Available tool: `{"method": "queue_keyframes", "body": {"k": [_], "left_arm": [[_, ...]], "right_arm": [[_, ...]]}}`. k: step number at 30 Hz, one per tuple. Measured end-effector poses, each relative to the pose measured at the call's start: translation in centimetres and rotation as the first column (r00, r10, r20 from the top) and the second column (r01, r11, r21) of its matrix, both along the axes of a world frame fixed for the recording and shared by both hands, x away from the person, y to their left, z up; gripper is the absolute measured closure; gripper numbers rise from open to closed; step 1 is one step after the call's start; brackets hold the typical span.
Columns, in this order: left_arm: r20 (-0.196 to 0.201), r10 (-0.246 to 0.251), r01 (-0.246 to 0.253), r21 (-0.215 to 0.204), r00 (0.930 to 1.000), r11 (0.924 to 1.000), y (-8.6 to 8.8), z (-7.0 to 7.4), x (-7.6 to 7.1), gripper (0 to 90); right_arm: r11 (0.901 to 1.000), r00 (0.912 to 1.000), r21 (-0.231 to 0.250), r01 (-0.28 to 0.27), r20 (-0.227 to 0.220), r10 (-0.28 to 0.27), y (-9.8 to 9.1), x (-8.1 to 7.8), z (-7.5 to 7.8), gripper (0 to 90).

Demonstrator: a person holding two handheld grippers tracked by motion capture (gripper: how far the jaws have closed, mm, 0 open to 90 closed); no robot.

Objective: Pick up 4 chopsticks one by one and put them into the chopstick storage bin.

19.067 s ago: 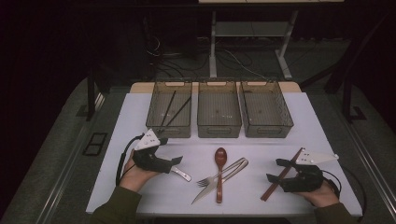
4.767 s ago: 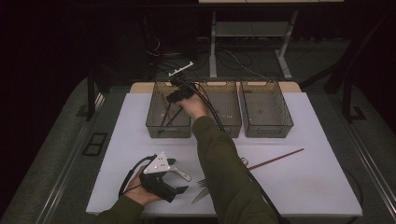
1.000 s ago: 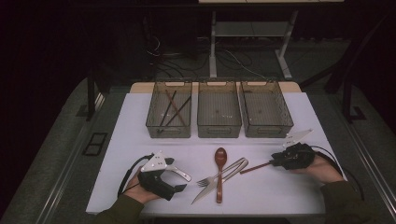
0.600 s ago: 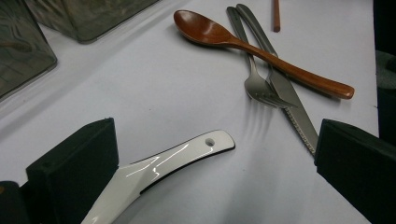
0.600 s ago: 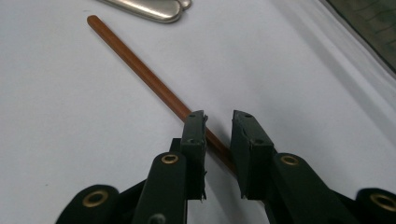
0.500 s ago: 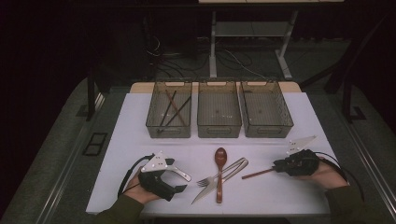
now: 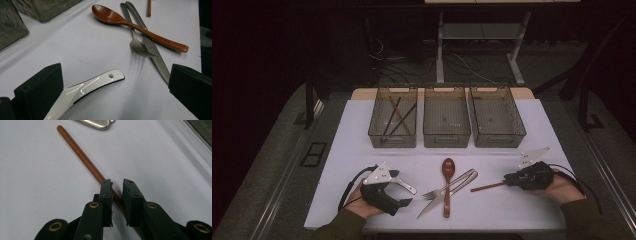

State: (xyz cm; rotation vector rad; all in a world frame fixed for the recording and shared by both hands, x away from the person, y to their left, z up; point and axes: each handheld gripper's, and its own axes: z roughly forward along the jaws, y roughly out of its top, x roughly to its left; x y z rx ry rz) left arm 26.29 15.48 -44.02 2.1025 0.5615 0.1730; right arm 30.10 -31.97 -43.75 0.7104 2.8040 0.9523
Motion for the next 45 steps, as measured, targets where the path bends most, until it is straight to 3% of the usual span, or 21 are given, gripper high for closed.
{"method": "queue_keyframes", "body": {"k": [14, 22, 26, 30, 36, 40, 45], "left_arm": [[-0.001, -0.002, 0.002, -0.002, 1.0, 1.0, 0.0, 0.0, 0.0, 0.0], [0.0, -0.004, 0.004, -0.001, 1.0, 1.0, 0.0, 0.0, 0.0, 0.0], [0.0, -0.003, 0.003, 0.0, 1.0, 1.0, 0.0, 0.0, 0.0, 0.0], [-0.001, -0.005, 0.005, 0.002, 1.0, 1.0, -0.1, 0.0, 0.0, 0.0], [0.0, -0.006, 0.006, 0.002, 1.0, 1.0, -0.1, 0.0, 0.0, 0.0], [0.0, -0.007, 0.007, 0.0, 1.0, 1.0, -0.1, 0.0, 0.0, 0.0], [0.0, -0.008, 0.008, 0.0, 1.0, 1.0, -0.1, 0.0, 0.0, 0.0]], "right_arm": [[0.9989, 0.9985, 0.002, -0.046, -0.028, 0.046, 0.0, -1.9, 0.1, 82.3], [0.997, 0.997, -0.008, -0.076, -0.012, 0.076, 0.2, -2.8, 0.1, 83.0], [0.9972, 0.9974, 0.023, -0.072, -0.002, 0.072, 0.5, -2.7, 0.4, 77.6], [0.9951, 0.9962, 0.054, -0.082, 0.034, 0.081, 1.8, -2.3, 0.9, 74.9], [0.9891, 0.9914, 0.074, -0.127, 0.04, 0.125, 5.2, -1.1, 0.7, 75.2], [0.9833, 0.984, 0.048, -0.176, 0.038, 0.174, 7.3, -0.4, 0.2, 75.3], [0.98, 0.9797, 0.016, -0.198, 0.033, 0.198, 8.9, -0.3, -0.5, 78.9]]}}
